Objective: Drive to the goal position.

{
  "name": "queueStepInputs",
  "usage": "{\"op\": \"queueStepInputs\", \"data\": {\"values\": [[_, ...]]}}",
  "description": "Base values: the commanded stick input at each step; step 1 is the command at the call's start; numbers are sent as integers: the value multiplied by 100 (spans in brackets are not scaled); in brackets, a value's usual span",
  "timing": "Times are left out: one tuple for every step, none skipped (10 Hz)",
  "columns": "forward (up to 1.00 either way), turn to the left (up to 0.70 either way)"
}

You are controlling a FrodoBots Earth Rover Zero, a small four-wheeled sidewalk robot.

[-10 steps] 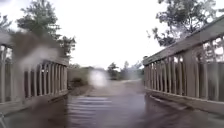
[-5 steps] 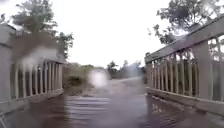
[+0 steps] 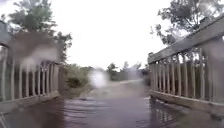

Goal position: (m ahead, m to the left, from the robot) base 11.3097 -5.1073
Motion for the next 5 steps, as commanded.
{"op": "queueStepInputs", "data": {"values": [[45,0],[45,0],[45,0],[45,0],[45,0]]}}
